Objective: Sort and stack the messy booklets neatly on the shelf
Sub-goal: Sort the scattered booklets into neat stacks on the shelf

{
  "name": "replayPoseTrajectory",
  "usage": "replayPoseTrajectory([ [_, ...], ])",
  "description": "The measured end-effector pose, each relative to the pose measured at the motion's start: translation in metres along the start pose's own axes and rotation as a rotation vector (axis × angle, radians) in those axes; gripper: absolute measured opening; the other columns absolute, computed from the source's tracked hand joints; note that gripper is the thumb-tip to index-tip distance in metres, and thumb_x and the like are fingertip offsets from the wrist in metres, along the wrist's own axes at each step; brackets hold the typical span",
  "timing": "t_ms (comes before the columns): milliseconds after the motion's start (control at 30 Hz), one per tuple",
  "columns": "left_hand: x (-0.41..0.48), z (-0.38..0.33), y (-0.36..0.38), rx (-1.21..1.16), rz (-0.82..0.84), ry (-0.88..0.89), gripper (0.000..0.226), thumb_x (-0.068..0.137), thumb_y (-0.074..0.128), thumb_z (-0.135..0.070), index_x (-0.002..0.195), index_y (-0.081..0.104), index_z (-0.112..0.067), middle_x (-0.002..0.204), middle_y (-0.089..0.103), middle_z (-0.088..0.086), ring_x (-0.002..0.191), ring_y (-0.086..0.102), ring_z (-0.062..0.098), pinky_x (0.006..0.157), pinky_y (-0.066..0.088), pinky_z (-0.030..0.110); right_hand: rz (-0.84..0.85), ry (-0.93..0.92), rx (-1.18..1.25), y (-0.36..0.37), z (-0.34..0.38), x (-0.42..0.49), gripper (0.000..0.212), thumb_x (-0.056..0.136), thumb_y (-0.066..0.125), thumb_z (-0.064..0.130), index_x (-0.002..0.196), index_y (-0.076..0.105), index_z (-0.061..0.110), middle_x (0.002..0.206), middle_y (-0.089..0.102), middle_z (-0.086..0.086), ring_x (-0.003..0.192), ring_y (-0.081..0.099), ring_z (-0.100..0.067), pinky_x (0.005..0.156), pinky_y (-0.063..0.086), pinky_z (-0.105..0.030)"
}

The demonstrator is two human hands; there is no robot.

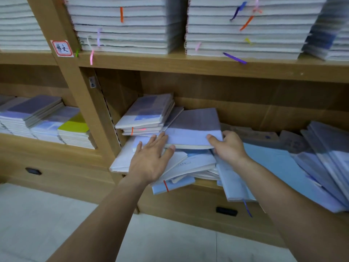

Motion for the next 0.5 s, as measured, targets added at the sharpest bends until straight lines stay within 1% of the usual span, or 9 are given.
replayPoseTrajectory([
  [67, 0.002, 0.007, -0.002, -0.02, -0.016, -0.024, 0.067, 0.099, 0.013, -0.063, 0.156, 0.024, -0.031, 0.164, 0.015, -0.015, 0.152, 0.007, 0.008, 0.124, 0.002, 0.044, -0.01, -0.047, 0.017, 0.0, 0.009, -0.007, 0.017, 0.092, 0.069, 0.034, 0.088, 0.065, 0.018, 0.087, 0.071, -0.001, 0.077, 0.067, -0.02, 0.064, 0.048, -0.029],
  [133, 0.004, 0.01, -0.003, -0.021, -0.032, -0.036, 0.064, 0.101, 0.013, -0.061, 0.156, 0.025, -0.031, 0.164, 0.018, -0.014, 0.152, 0.01, 0.009, 0.124, 0.004, 0.044, -0.023, -0.073, 0.04, -0.003, 0.015, -0.014, 0.018, 0.091, 0.069, 0.035, 0.098, 0.064, 0.019, 0.092, 0.07, 0.001, 0.081, 0.068, -0.019, 0.07, 0.054, -0.033],
  [200, 0.005, -0.022, 0.005, -0.009, -0.004, -0.002, 0.063, 0.101, 0.015, -0.059, 0.156, 0.024, -0.03, 0.164, 0.018, -0.013, 0.152, 0.01, 0.011, 0.124, 0.005, 0.044, -0.093, -0.07, 0.073, -0.047, 0.001, -0.028, 0.018, 0.092, 0.069, 0.034, 0.103, 0.063, 0.02, 0.092, 0.071, 0.002, 0.081, 0.068, -0.019, 0.071, 0.054, -0.034],
  [267, 0.003, -0.02, 0.006, -0.002, -0.002, -0.007, 0.075, 0.094, 0.008, -0.067, 0.157, 0.023, -0.03, 0.164, 0.018, -0.012, 0.152, 0.01, 0.012, 0.123, 0.007, 0.044, -0.095, -0.091, 0.075, -0.057, -0.006, -0.038, 0.016, 0.092, 0.069, 0.032, 0.103, 0.063, 0.022, 0.089, 0.072, 0.003, 0.078, 0.069, -0.018, 0.071, 0.058, -0.037],
  [300, 0.005, -0.019, 0.006, -0.009, 0.001, -0.009, 0.081, 0.089, 0.004, -0.069, 0.157, 0.023, -0.03, 0.164, 0.017, -0.012, 0.152, 0.01, 0.013, 0.123, 0.007, 0.045, -0.092, -0.096, 0.08, -0.062, -0.008, -0.044, 0.016, 0.093, 0.068, 0.032, 0.104, 0.063, 0.022, 0.087, 0.073, 0.003, 0.075, 0.07, -0.016, 0.07, 0.059, -0.038],
  [333, 0.006, -0.015, 0.006, -0.02, 0.005, -0.019, 0.084, 0.086, 0.002, -0.07, 0.157, 0.023, -0.029, 0.164, 0.016, -0.012, 0.153, 0.009, 0.013, 0.123, 0.008, 0.045, -0.091, -0.101, 0.085, -0.066, -0.011, -0.048, 0.017, 0.094, 0.068, 0.032, 0.106, 0.064, 0.021, 0.083, 0.073, 0.003, 0.069, 0.07, -0.013, 0.066, 0.059, -0.035],
  [400, 0.007, -0.009, 0.006, -0.031, 0.001, -0.032, 0.088, 0.083, 0.0, -0.072, 0.156, 0.022, -0.029, 0.165, 0.015, -0.011, 0.153, 0.009, 0.013, 0.123, 0.008, 0.046, -0.101, -0.097, 0.074, -0.076, -0.016, -0.055, 0.016, 0.095, 0.066, 0.03, 0.108, 0.063, 0.021, 0.072, 0.071, 0.003, 0.056, 0.066, -0.004, 0.049, 0.05, -0.021],
  [433, 0.007, -0.008, 0.005, -0.026, 0.004, -0.038, 0.087, 0.084, 0.0, -0.072, 0.156, 0.022, -0.029, 0.165, 0.015, -0.011, 0.153, 0.009, 0.014, 0.122, 0.009, 0.046, -0.109, -0.089, 0.072, -0.082, -0.02, -0.058, 0.015, 0.095, 0.066, 0.03, 0.107, 0.063, 0.021, 0.067, 0.068, 0.005, 0.051, 0.062, -0.001, 0.045, 0.044, -0.018],
  [500, 0.005, -0.01, 0.006, -0.025, 0.022, -0.057, 0.077, 0.091, 0.008, -0.07, 0.156, 0.021, -0.03, 0.165, 0.015, -0.009, 0.153, 0.01, 0.015, 0.122, 0.009, 0.045, -0.134, -0.073, 0.068, -0.097, -0.028, -0.063, 0.014, 0.095, 0.066, 0.029, 0.106, 0.064, 0.02, 0.061, 0.065, 0.006, 0.046, 0.06, -0.001, 0.046, 0.041, -0.021],
])
Point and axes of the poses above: each hand's wrist, its own x-axis towards the middle knuckle, its own y-axis out of the palm, z = x × y, the point moved 2 cm from there along x, towards the middle knuckle
